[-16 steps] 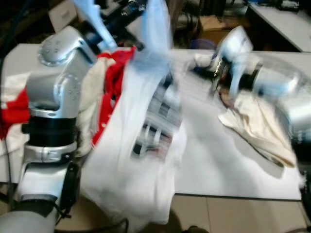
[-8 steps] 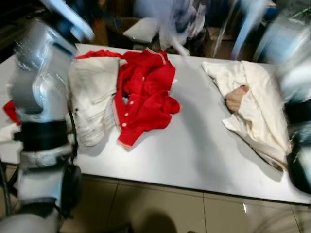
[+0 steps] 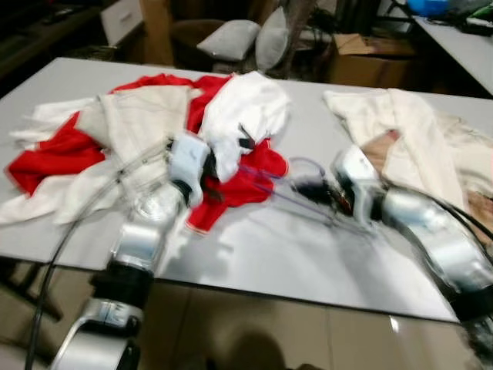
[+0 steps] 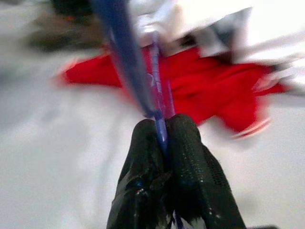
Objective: Hang hanger
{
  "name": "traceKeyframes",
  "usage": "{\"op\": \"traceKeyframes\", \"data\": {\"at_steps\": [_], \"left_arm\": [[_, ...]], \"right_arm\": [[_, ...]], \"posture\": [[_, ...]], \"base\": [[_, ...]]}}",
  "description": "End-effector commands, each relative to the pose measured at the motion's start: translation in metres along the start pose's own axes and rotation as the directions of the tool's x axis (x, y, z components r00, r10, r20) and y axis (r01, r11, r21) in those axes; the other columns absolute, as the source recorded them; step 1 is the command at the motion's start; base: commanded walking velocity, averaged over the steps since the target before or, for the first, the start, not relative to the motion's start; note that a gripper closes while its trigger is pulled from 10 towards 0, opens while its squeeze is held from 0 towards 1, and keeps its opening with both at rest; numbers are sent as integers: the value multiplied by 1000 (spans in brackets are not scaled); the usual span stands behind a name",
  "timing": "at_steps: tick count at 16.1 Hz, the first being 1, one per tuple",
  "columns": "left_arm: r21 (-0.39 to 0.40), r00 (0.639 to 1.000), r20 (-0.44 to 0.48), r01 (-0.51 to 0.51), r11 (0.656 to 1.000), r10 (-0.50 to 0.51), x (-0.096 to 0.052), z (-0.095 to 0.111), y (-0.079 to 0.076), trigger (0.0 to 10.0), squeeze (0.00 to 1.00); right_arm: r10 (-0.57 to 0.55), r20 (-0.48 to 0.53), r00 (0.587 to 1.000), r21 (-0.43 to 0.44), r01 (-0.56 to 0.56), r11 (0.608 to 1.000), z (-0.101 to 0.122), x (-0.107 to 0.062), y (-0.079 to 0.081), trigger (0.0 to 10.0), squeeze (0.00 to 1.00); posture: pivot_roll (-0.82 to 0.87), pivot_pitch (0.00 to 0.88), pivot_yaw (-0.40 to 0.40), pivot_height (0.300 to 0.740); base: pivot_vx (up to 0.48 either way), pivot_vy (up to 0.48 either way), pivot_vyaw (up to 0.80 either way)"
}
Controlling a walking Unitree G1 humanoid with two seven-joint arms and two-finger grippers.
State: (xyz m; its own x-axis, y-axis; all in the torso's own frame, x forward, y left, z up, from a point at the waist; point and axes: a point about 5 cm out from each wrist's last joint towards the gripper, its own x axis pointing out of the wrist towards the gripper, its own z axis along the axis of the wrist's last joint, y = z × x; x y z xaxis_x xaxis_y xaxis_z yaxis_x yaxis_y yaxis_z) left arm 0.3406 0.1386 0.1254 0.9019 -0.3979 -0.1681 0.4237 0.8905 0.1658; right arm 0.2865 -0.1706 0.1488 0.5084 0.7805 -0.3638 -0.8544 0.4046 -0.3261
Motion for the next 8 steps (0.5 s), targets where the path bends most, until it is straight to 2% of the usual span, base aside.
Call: {"op": "traceKeyframes", "data": {"at_steps": [1,3,4,5,6,7,8], "left_arm": [[31,999,-14,-30,999,30,-3,-6,7,10000,0],[83,997,-23,-65,994,67,-7,-9,18,10000,0],[111,996,-15,-90,990,92,-8,-8,24,10000,0],[99,992,1,-129,987,130,-10,-4,36,10000,0],[99,992,1,-129,987,130,-10,-4,36,10000,0],[157,998,-25,-48,986,53,-16,-12,34,10000,0],[185,998,-60,-13,983,25,-19,-21,32,10000,0]], "right_arm": [[103,-4,995,9,-103,995,7,-9,18,10000,0],[180,-62,982,26,-179,984,7,-32,35,10000,0],[190,-86,978,39,-187,982,7,-40,39,10000,0],[186,-110,976,58,-181,982,8,-57,41,10000,0],[186,-110,976,58,-181,982,8,-57,41,10000,0],[154,-116,981,76,-145,986,19,-76,40,10000,0],[132,-117,984,77,-124,989,26,-85,38,10000,0]], "posture": [[-38,0,44,740],[-35,0,44,740],[-32,0,43,740],[-23,0,45,740],[-23,0,45,740],[-25,0,65,740],[-29,0,72,740]], "base": [[0,0,0],[0,0,0],[0,0,0],[0,0,0],[0,0,0],[0,0,0],[0,0,0]]}}
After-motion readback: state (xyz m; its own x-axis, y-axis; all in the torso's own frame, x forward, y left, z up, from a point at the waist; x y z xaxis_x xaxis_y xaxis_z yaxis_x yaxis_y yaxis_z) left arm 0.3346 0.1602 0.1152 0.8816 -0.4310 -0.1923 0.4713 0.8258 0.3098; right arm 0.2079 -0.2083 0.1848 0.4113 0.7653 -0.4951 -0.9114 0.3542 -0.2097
